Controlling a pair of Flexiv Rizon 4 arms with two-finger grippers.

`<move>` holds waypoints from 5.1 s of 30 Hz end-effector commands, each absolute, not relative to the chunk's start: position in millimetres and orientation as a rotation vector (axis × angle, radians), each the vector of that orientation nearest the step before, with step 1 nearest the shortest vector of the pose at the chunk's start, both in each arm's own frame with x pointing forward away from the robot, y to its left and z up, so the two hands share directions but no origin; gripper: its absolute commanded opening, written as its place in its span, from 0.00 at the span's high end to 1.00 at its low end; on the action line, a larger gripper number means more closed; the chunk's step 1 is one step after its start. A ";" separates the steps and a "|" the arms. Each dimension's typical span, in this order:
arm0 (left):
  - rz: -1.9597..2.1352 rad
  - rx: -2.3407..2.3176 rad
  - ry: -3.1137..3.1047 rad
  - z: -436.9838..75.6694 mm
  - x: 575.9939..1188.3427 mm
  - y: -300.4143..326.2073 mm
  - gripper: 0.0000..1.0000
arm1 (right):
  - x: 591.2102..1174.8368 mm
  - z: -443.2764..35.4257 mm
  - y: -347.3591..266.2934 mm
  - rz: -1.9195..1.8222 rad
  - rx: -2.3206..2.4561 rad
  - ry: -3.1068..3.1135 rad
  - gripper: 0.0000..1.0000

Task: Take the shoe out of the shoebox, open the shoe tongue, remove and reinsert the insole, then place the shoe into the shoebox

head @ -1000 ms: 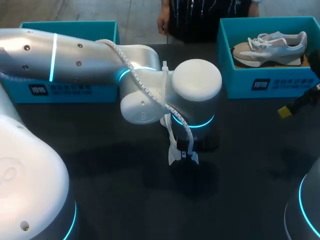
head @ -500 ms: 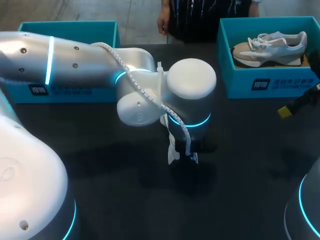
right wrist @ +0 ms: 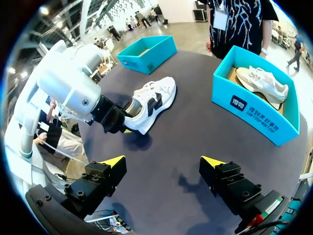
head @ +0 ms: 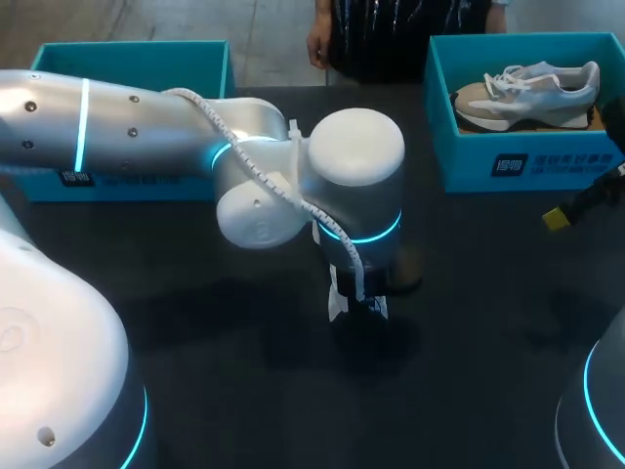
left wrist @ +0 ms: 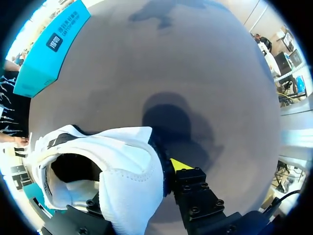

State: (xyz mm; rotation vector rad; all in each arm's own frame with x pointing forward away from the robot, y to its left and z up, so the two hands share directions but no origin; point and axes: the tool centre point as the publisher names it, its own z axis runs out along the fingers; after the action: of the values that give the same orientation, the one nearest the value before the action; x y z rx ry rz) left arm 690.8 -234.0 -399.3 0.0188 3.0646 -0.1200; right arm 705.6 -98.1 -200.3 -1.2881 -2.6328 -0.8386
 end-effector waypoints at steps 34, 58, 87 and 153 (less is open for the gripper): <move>0.058 0.102 3.076 -212.3 672.1 -219.7 1.00 | 705.1 -201.1 -98.0 -0.838 -1.289 -2.634 0.00; 0.146 0.122 3.027 -176.0 671.4 -218.4 1.00 | 705.1 -201.1 -98.0 -0.838 -1.289 -2.634 0.00; 0.009 0.050 3.083 -156.4 708.5 -134.7 1.00 | 705.1 -201.1 -98.0 -0.838 -1.289 -2.634 0.00; -0.118 0.051 3.106 -144.6 860.1 126.4 1.00 | 705.1 -201.1 -98.0 -0.838 -1.289 -2.634 0.00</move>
State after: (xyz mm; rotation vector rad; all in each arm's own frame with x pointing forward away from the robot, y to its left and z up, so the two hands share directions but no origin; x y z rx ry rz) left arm 856.8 130.1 -147.8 0.0516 3.0987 -0.1424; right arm 705.6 -98.1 -200.3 -1.2880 -2.6328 -0.8386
